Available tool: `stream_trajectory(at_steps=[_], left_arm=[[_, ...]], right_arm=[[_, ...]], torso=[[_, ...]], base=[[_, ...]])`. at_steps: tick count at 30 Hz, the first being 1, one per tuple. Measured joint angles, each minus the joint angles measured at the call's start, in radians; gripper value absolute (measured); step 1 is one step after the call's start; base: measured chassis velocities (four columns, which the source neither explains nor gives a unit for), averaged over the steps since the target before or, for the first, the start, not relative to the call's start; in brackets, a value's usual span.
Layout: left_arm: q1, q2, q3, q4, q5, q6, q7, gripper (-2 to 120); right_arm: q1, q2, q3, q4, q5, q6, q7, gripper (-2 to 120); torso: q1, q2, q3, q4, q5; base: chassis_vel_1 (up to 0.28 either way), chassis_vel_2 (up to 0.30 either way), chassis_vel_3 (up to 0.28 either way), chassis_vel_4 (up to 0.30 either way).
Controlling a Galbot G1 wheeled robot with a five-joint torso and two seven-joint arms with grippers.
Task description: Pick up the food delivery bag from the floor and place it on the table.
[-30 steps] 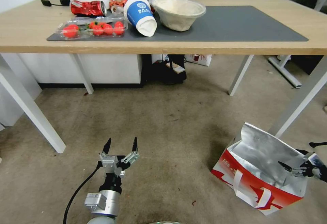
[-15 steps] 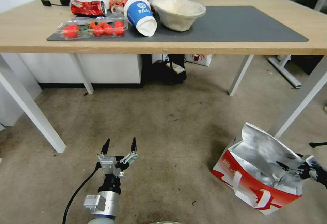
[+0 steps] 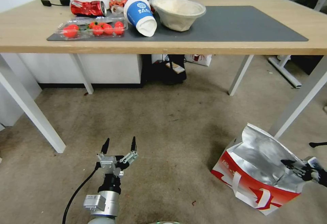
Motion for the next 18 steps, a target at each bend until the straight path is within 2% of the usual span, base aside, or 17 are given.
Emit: stream_trajectory(at_steps=[2, 5, 11, 18], left_arm=[[0.0, 0.0, 0.0, 0.0, 0.0, 0.0, -0.001, 100], [0.0, 0.0, -0.001, 0.0, 0.0, 0.0, -0.002, 100], [0.0, -0.001, -0.002, 0.0, 0.001, 0.0, -0.003, 100], [0.004, 0.004, -0.007, -0.009, 0.003, -0.003, -0.005, 100]], right_arm=[[0.0, -0.001, 0.0, 0.002, 0.002, -0.001, -0.003, 7], [-0.001, -0.003, 0.0, 0.008, 0.012, -0.004, -0.003, 1], [-0.017, -0.014, 0.009, 0.032, 0.064, -0.026, -0.039, 0], [-0.093, -0.033, 0.023, 0.164, 0.233, -0.104, -0.038, 0]], torso=[[0.0, 0.0, 0.0, 0.0, 0.0], [0.0, 0.0, 0.0, 0.0, 0.0001], [0.0, 0.0, 0.0, 0.0, 0.0], [0.0, 0.0, 0.0, 0.0, 0.0001]], base=[[0.0, 0.0, 0.0, 0.0], [0.0, 0.0, 0.0, 0.0], [0.0, 0.0, 0.0, 0.0], [0.0, 0.0, 0.0, 0.0]])
